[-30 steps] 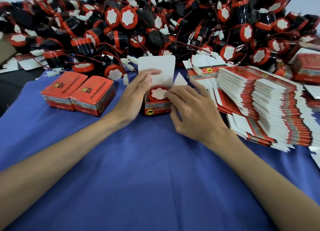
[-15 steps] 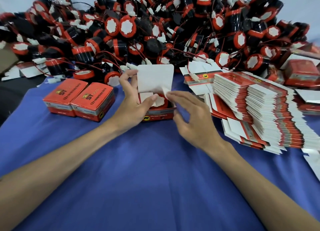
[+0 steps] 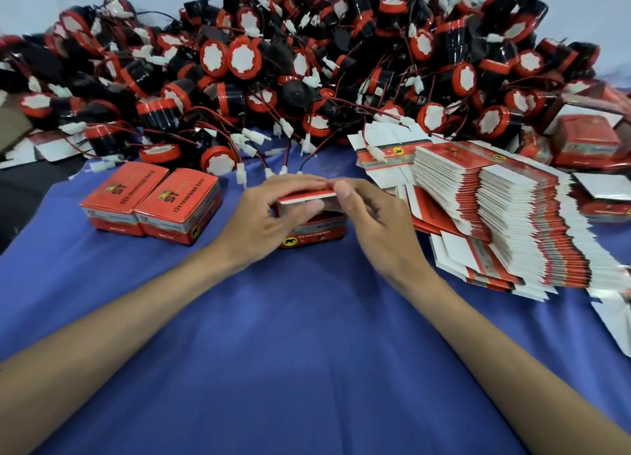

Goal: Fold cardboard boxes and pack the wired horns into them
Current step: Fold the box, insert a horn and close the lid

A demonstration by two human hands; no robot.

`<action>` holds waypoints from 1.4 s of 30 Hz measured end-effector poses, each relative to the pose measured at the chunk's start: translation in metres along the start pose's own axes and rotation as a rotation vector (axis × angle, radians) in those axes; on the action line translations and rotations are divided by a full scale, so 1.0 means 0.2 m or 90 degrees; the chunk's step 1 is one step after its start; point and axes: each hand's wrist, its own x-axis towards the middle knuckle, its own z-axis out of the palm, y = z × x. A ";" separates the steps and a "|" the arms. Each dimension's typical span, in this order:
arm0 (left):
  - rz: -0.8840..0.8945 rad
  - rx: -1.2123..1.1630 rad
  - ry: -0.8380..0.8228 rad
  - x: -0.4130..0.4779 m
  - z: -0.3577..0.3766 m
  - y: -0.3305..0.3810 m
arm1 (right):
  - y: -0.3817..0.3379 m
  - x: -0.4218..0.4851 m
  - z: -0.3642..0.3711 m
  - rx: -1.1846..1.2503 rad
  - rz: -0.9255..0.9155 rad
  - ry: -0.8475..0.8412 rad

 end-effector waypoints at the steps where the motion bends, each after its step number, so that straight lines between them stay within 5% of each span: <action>1: -0.004 0.004 0.006 0.00 0.00 0.00 | 0.00 0.00 0.00 -0.007 -0.009 0.006; 13: -0.019 -0.014 -0.041 -0.01 -0.01 0.00 | 0.01 -0.02 0.01 0.038 -0.019 0.033; 19: 0.116 0.117 -0.091 0.00 -0.06 -0.04 | -0.03 -0.04 0.04 -0.052 -0.051 0.065; 29: 0.172 0.181 -0.179 0.00 -0.11 -0.08 | 0.04 -0.03 0.01 -0.144 -0.147 0.040; 36: 0.194 0.209 -0.158 -0.01 -0.11 -0.09 | 0.04 -0.03 0.02 -0.174 -0.196 0.125; 42: 0.247 0.266 -0.129 0.00 -0.09 -0.11 | 0.06 -0.02 0.00 -0.170 -0.212 0.075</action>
